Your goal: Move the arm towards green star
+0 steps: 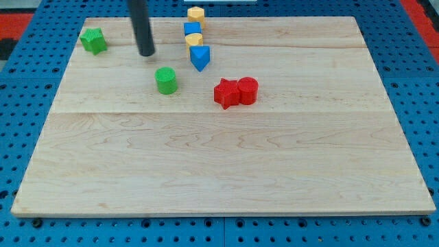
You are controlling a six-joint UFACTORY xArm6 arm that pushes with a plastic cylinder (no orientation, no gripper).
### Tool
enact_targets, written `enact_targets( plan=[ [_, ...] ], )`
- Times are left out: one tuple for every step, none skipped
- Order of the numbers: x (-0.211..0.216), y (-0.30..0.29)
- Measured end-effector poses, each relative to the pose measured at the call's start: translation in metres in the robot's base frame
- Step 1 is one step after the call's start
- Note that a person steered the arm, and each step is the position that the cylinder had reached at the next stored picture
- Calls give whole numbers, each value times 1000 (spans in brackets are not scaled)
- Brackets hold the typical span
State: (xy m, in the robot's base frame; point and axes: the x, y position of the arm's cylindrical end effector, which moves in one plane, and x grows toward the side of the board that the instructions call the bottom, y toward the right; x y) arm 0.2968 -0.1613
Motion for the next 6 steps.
enact_targets(
  plan=[
    [0, -21],
    [0, -29],
    [-3, -29],
    [-4, -29],
    [-4, -29],
    [-4, -26]
  ],
)
